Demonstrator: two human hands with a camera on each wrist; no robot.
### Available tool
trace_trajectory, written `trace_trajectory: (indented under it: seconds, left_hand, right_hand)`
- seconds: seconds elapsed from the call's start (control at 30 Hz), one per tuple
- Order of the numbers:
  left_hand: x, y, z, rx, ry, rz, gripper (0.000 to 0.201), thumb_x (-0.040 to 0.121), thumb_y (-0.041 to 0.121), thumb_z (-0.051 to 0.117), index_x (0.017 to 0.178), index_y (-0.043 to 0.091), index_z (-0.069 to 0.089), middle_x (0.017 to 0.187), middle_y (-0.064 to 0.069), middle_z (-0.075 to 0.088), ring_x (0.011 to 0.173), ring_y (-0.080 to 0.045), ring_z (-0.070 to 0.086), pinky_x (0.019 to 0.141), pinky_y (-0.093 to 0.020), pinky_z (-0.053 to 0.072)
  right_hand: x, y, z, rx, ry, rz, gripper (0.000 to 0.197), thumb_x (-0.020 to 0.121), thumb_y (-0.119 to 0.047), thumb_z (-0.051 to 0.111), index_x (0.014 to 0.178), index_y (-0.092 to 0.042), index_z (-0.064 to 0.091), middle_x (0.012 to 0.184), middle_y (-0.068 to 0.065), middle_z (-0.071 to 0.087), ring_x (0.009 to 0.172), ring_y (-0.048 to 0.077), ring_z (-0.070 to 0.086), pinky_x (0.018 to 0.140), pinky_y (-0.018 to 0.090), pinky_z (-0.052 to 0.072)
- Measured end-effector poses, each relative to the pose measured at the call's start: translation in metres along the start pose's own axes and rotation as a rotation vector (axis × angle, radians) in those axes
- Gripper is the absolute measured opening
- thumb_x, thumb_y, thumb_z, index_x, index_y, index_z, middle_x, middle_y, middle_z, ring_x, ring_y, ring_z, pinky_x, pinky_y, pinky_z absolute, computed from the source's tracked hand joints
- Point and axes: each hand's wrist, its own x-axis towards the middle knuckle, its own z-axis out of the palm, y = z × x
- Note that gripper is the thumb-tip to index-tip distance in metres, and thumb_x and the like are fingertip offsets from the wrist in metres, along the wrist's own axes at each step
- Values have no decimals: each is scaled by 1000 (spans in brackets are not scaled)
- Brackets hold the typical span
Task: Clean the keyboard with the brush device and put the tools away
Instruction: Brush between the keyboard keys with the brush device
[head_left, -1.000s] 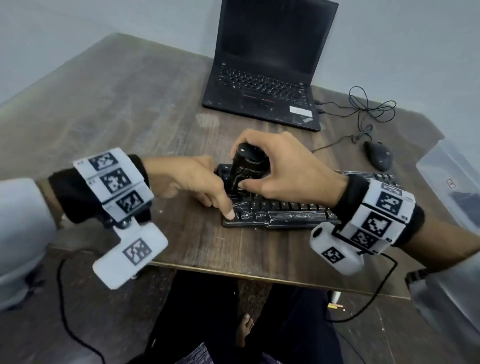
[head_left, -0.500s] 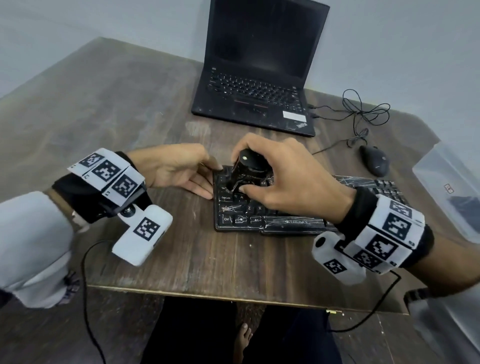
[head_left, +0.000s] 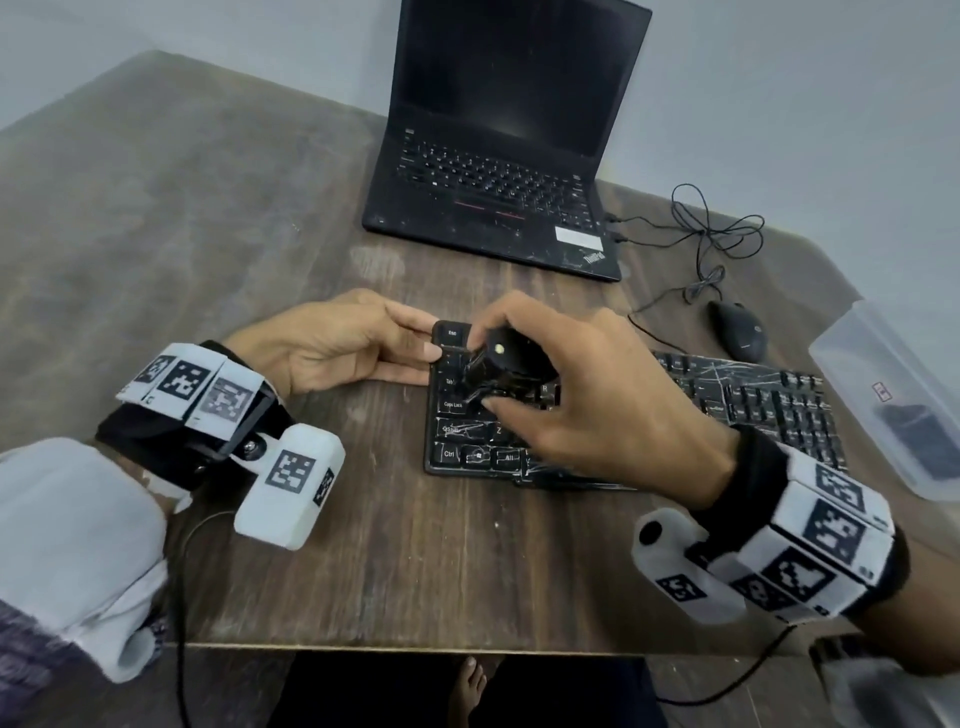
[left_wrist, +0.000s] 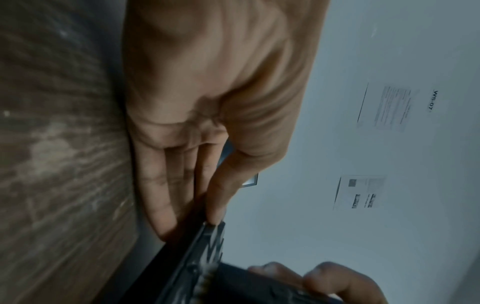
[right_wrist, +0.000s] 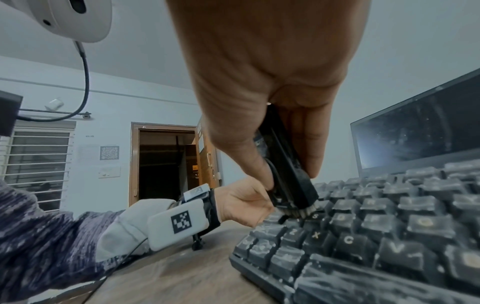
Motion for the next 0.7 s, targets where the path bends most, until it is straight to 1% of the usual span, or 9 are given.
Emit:
trace_trajectory:
  seconds: [0.1, 0.23, 0.3, 0.4, 0.43, 0.53, 0.57, 0.63, 0.7]
  left_hand:
    - [2, -3, 1, -49, 37, 28, 44, 72, -8, 65, 116, -4, 70, 104, -15, 76, 97, -22, 74, 86, -33, 62]
    - [3, -5, 3, -39, 61, 57, 44, 64, -7, 67, 107, 0, 73, 90, -11, 78, 83, -16, 75, 77, -28, 63]
    - [2, -4, 3, -35, 70, 52, 42, 63, -9, 67, 103, 1, 74, 87, -9, 78, 79, -15, 76, 72, -27, 63]
    - [3, -3, 3, -39, 77, 37, 35, 79, -20, 60, 106, -2, 72, 90, -10, 77, 82, -15, 76, 70, -27, 63]
    - [2, -3, 4, -37, 77, 33, 35, 78, -20, 60, 106, -2, 72, 89, -10, 76, 80, -15, 76, 68, -26, 62]
    - [0, -3, 4, -25, 60, 42, 48, 57, -10, 64, 104, -3, 71, 83, -10, 75, 73, -15, 75, 65, -25, 61]
    - [1, -3, 4, -19, 57, 40, 47, 57, -10, 64, 104, -3, 71, 83, -10, 75, 74, -15, 75, 66, -26, 62]
    - [2, -4, 3, -10, 63, 32, 36, 72, -19, 62, 102, -1, 73, 88, -11, 75, 79, -16, 76, 69, -27, 63]
    - [3, -4, 3, -6, 75, 24, 32, 83, -22, 58, 101, -1, 73, 89, -12, 75, 80, -17, 76, 68, -27, 63]
  right_hand:
    - [5, 3, -1, 46, 57, 37, 38, 83, -15, 80, 115, -20, 61, 77, -6, 66, 67, 15, 64, 66, 38, 55]
    - [-11, -16, 11, 100, -65, -26, 40, 84, -16, 81, 119, -21, 61, 79, -12, 64, 64, 6, 60, 60, 24, 52]
    - [-11, -17, 14, 49, -64, -54, 41, 84, -17, 79, 121, -21, 61, 81, -10, 66, 65, 11, 64, 61, 31, 55]
    - [6, -4, 6, 49, 102, 40, 40, 82, -16, 83, 117, -19, 63, 88, -7, 73, 75, 15, 72, 68, 38, 60]
    - [8, -5, 6, 67, 100, 39, 40, 81, -15, 83, 116, -19, 63, 87, -7, 73, 75, 15, 72, 67, 38, 59]
    - [-1, -18, 14, 66, -51, -43, 38, 82, -15, 81, 115, -21, 64, 81, -7, 70, 68, 13, 68, 63, 35, 56]
    - [0, -16, 14, 49, -44, -42, 38, 82, -15, 80, 116, -21, 64, 82, -7, 71, 69, 14, 69, 64, 35, 57]
    - [10, -5, 7, 44, 60, 15, 40, 82, -17, 81, 118, -21, 64, 88, -7, 74, 76, 14, 73, 70, 36, 60]
    - [12, -2, 5, 77, 76, 36, 40, 82, -17, 81, 118, -21, 64, 91, -6, 74, 80, 15, 74, 74, 37, 61]
